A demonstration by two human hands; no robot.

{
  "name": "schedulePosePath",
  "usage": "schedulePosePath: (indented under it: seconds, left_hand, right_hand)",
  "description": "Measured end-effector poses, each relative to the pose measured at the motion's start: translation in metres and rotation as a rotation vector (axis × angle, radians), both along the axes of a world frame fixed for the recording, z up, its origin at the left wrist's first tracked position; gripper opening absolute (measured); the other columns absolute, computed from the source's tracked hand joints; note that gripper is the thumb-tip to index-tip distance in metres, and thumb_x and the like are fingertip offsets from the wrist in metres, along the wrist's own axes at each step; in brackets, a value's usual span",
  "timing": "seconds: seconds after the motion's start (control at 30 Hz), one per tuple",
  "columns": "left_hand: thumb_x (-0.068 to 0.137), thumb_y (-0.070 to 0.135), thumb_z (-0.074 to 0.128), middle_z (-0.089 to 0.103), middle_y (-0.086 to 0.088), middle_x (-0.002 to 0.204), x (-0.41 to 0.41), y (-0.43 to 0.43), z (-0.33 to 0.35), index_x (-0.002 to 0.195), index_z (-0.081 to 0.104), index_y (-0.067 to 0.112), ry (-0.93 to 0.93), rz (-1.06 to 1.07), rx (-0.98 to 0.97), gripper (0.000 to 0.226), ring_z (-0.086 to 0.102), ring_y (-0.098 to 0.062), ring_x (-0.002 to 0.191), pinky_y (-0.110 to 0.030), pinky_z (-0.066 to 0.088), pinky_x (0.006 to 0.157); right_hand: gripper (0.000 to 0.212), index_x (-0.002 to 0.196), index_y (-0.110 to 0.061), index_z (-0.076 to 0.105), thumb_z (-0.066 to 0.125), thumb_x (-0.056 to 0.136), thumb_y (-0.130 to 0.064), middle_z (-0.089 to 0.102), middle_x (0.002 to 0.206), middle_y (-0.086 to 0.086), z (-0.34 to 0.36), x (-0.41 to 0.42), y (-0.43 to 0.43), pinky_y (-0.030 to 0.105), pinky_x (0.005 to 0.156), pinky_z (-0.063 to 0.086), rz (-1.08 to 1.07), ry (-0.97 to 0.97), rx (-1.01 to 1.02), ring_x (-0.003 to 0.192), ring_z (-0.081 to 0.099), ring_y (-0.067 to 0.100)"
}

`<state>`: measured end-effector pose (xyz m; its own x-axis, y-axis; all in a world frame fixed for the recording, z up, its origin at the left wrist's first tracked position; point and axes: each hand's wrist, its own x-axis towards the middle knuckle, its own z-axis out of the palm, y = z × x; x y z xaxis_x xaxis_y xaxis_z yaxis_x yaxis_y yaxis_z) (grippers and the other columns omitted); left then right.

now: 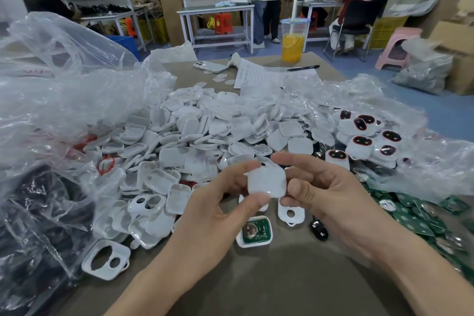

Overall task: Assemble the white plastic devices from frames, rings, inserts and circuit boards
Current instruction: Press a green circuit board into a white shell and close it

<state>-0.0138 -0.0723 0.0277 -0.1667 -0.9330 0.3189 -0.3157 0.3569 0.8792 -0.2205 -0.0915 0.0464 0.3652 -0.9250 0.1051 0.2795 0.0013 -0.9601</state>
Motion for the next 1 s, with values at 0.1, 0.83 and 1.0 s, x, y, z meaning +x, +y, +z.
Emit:
schedulePosePath:
  seconds: [0.1,0.83,1.0]
  left_hand:
    - [0.082,0.053,0.071,0.075,0.009,0.099,-0.001,-0.001,0.003,0.115,0.067,0.050,0.139,-0.048,0.068,0.034,0.071,-0.004,0.098,-0.009,0.048,0.083]
    - [0.077,0.039,0.078,0.072,0.000,0.098,-0.001,-0.001,0.009,0.120,0.069,0.042,0.346,-0.133,0.206,0.044,0.071,-0.018,0.090,-0.025,0.057,0.083]
    - [0.074,0.025,0.081,0.075,-0.010,0.103,0.000,-0.007,0.007,0.108,0.076,0.022,0.618,-0.133,0.307,0.035,0.070,-0.021,0.085,-0.027,0.057,0.077]
  right_hand:
    - [0.040,0.115,-0.023,0.076,0.078,0.075,-0.025,0.076,0.106,0.008,0.000,-0.001,0.000,0.019,0.076,0.056,0.045,-0.032,0.010,0.088,0.074,0.014]
    - [0.036,0.101,-0.022,0.077,0.088,0.071,-0.036,0.073,0.081,0.005,0.000,0.001,0.002,0.023,0.069,0.054,0.036,-0.007,0.001,0.070,0.068,0.017]
    - [0.014,0.088,-0.030,0.076,0.079,0.075,-0.026,0.073,0.074,-0.002,0.002,0.011,0.005,0.018,0.061,0.051,-0.058,0.091,-0.097,0.059,0.063,0.010]
